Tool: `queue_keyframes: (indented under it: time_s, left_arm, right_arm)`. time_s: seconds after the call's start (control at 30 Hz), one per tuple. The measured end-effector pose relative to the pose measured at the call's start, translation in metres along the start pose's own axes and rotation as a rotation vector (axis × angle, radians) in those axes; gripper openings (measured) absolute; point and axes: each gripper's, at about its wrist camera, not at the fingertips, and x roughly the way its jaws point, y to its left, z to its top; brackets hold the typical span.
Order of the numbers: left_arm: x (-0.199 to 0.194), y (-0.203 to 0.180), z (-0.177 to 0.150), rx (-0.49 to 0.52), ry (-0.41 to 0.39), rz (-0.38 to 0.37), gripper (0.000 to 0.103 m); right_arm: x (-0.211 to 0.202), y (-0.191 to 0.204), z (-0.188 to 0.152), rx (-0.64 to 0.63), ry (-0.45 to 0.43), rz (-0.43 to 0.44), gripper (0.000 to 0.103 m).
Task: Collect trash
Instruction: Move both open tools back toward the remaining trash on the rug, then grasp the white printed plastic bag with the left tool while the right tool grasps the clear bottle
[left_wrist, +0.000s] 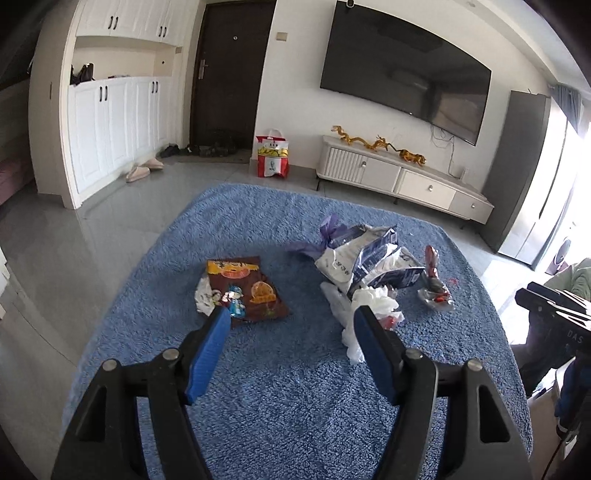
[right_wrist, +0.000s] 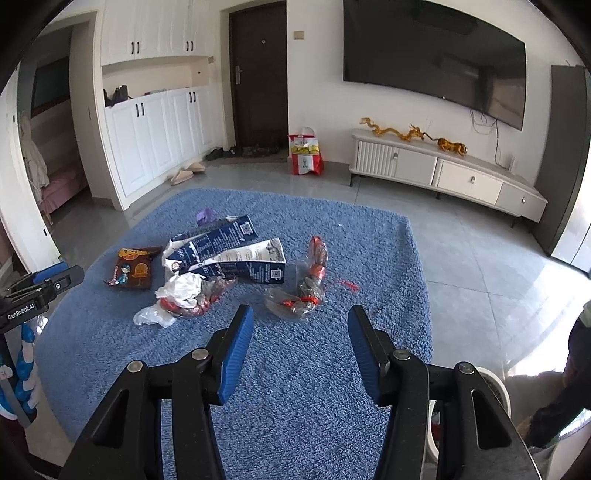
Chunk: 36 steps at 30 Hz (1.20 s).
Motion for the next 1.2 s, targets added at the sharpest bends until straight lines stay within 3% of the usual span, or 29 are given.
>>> queue_keyframes:
  time_s: [0.27, 0.53, 0.83, 1.1, 1.2]
  left_arm:
    - [0.029, -0.014, 0.015, 0.041, 0.036, -0.079, 0.068]
    - [0.094, -0.041, 0.057, 0.168, 0.113, -0.2, 0.068]
    - [0.177, -0.056, 0.079, 0.246, 0.225, -0.197, 0.068]
    - [0.185, -0.065, 0.067, 0.255, 0.241, -0.248, 0.067]
    - [0.179, -0.066, 0.063, 0.251, 0.225, -0.248, 0.062]
  right_arm:
    - [0.025, -0.017, -0.004, 0.039, 0.034, 0.018, 0.052]
    - [0.058, -0.019, 0.008, 0.031, 0.053, 0.071, 0.054]
    - [0.107, -0.017, 0.023, 0.026, 0.083, 0.116, 0.06]
    - [0.151, -0.022, 0.023, 0.076, 0.126, 0.138, 0.06]
    - [0.159, -0.022, 0.021, 0.094, 0.136, 0.147, 0.06]
